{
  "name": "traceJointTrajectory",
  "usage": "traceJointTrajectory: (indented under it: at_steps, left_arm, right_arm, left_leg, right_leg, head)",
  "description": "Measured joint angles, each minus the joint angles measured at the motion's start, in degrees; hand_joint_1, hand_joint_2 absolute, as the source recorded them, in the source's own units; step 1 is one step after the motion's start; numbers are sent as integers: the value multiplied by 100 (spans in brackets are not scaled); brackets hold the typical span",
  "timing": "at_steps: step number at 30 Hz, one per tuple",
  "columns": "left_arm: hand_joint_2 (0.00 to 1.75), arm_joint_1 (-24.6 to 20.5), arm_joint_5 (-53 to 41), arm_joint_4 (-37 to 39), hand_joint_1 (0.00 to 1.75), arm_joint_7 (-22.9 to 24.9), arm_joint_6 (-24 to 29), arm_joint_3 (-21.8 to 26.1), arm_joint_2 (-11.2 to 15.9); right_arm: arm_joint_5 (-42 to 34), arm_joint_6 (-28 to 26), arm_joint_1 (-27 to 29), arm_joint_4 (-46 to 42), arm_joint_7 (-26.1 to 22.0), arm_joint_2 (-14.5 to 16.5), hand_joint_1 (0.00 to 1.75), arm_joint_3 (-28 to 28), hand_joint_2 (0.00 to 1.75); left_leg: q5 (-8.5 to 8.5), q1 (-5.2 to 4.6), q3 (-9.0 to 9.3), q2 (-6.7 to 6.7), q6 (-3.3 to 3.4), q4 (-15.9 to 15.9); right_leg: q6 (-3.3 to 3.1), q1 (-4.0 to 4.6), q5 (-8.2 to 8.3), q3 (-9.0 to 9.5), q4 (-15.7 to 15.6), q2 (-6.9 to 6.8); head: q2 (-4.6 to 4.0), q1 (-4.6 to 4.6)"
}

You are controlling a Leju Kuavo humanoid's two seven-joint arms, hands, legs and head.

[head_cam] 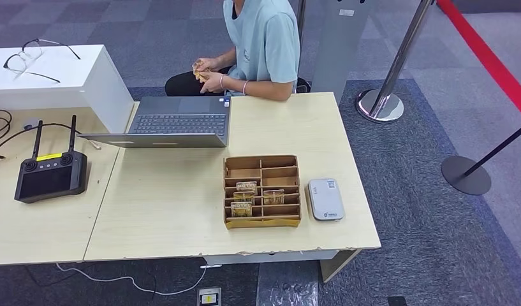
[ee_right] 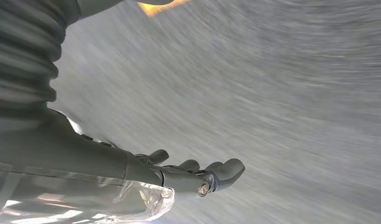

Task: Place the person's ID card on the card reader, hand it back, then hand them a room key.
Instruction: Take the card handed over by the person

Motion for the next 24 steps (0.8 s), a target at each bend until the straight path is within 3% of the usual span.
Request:
traceJointTrajectory:
  at_steps: [2, 7, 14, 24]
  left_arm:
    - [175, 3, 27, 0, 0, 0, 0, 0, -5]
    - [175, 13, 67, 0, 0, 0, 0, 0, -19]
    - [175, 21, 85, 3, 0, -1, 0, 0, -25]
    - [175, 20, 85, 4, 0, 3, 0, 0, -27]
  right_arm:
    - [771, -7, -1, -74, -375, -55, 0, -435, 175]
    - [1951, -10, 125, -587, -646, -38, 0, -1533, 175]
    - [2410, -18, 828, -2462, 85, 157, 0, -2547, 175]
    - [3226, -19, 1384, -4522, 338, 445, 0, -3269, 175]
  left_leg:
    - [0, 2, 0, -2, 0, 0]
    - [0, 2, -1, -5, 0, -1]
    - [0, 2, -5, -18, 0, -1]
    - [1, 1, 0, -12, 0, 0]
  right_leg:
    - [0, 1, 0, 0, 0, -1]
    - [0, 2, 0, 2, 0, -3]
    - [1, 1, -3, 3, 0, -20]
    - [1, 0, -2, 3, 0, -19]
  head:
    - [0, 2]
    - [-1, 0]
    - [-1, 0]
    - [-1, 2]
